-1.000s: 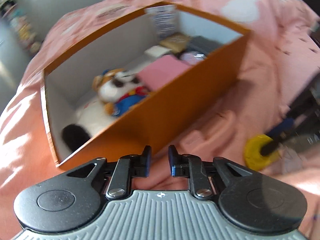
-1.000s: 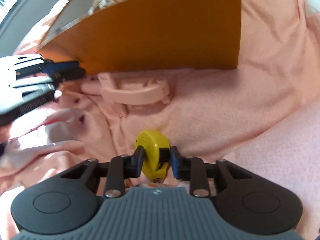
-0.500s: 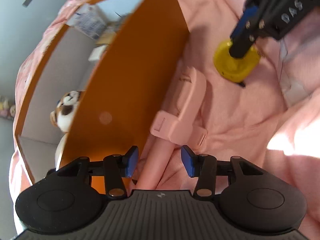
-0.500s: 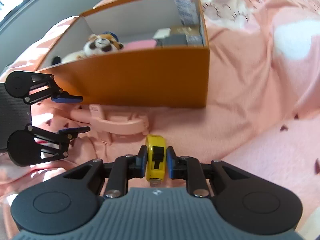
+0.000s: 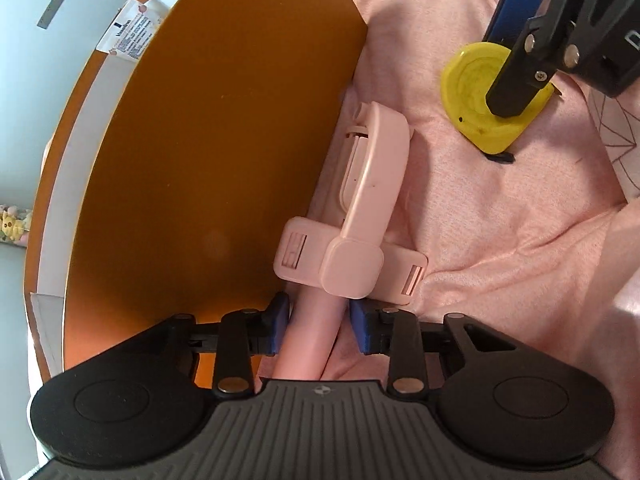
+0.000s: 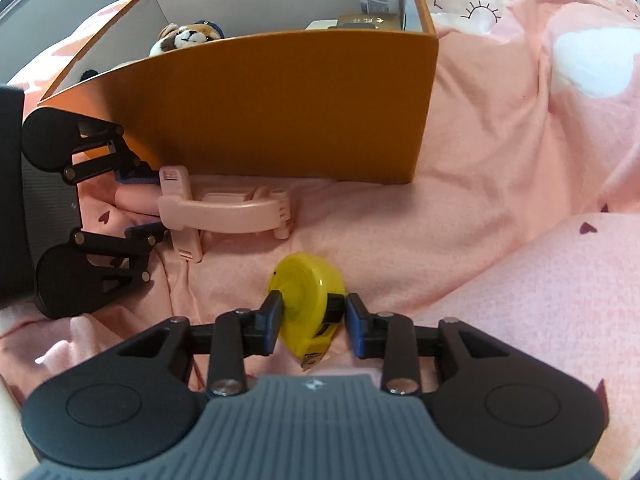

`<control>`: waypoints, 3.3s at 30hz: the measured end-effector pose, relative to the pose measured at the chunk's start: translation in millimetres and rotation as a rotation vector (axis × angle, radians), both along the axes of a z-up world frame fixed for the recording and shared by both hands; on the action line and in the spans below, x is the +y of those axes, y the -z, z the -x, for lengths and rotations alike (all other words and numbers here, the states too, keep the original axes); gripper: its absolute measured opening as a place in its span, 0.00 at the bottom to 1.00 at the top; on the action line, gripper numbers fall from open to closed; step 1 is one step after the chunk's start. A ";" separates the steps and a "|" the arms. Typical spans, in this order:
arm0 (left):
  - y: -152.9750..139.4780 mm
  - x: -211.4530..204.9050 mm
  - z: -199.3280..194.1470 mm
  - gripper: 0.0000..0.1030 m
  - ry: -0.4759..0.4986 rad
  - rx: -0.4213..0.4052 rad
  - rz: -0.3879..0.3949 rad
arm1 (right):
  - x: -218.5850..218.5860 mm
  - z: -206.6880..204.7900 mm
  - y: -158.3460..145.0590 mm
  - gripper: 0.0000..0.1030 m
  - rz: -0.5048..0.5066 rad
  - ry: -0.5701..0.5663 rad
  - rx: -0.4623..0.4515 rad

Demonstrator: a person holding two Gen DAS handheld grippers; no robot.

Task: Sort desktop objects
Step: 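Grasp the yellow tape measure with right gripper while left grasps the pink plastic holder, then lift the tape measure and pink holder and carry them over the orange box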

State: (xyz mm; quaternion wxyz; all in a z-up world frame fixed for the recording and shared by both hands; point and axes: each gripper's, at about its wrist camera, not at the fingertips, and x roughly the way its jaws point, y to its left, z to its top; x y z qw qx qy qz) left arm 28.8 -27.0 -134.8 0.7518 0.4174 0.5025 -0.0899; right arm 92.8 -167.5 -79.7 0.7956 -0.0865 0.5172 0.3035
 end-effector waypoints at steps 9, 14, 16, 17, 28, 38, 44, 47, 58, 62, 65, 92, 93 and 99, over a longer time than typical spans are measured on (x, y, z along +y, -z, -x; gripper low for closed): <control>-28.3 17.6 0.3 0.35 -0.116 0.043 0.221 | -9.1 -4.8 0.8 0.32 -0.060 0.038 0.047; -42.5 9.9 19.8 0.31 -0.011 0.060 0.255 | -9.2 -5.7 0.6 0.32 -0.061 0.037 0.052; -46.7 8.8 25.4 0.30 0.021 0.071 0.272 | -9.1 -6.1 0.7 0.32 -0.063 0.039 0.056; -47.3 9.6 26.1 0.30 0.025 0.080 0.280 | -9.2 -6.7 1.0 0.32 -0.064 0.041 0.058; -50.9 23.0 3.7 0.50 -0.012 0.171 0.411 | -8.2 -10.0 2.5 0.32 -0.069 0.046 0.075; -69.9 41.2 -21.4 0.57 -0.205 0.143 0.636 | -6.6 -12.7 3.7 0.33 -0.074 0.050 0.084; -67.0 46.2 -27.9 0.58 -0.288 0.099 0.663 | -7.7 -13.4 4.0 0.33 -0.078 0.051 0.087; -70.0 31.1 -16.0 0.58 -0.220 0.021 0.574 | -9.6 -13.7 4.3 0.34 -0.082 0.053 0.091; -45.9 -18.3 7.5 0.27 -0.069 -0.137 0.245 | -11.6 -13.9 4.2 0.33 -0.087 0.057 0.096; -51.9 -15.8 8.6 0.10 -0.069 -0.167 0.222 | -15.9 -15.2 1.0 0.28 -0.117 0.068 0.105; -60.0 -11.3 10.9 0.09 -0.052 -0.157 0.249 | -18.5 -15.3 -3.6 0.25 -0.133 0.067 0.106; -221.3 21.0 19.0 0.07 0.059 -0.312 0.331 | -15.0 -7.2 -134.0 0.21 -0.242 -0.186 -0.148; -222.9 21.1 14.4 0.07 0.077 -0.322 0.294 | -13.5 -8.7 -140.7 0.21 -0.250 -0.197 -0.159; -215.3 27.1 -28.9 0.07 0.163 -0.333 0.110 | -6.2 -24.7 -176.0 0.21 -0.280 -0.237 -0.243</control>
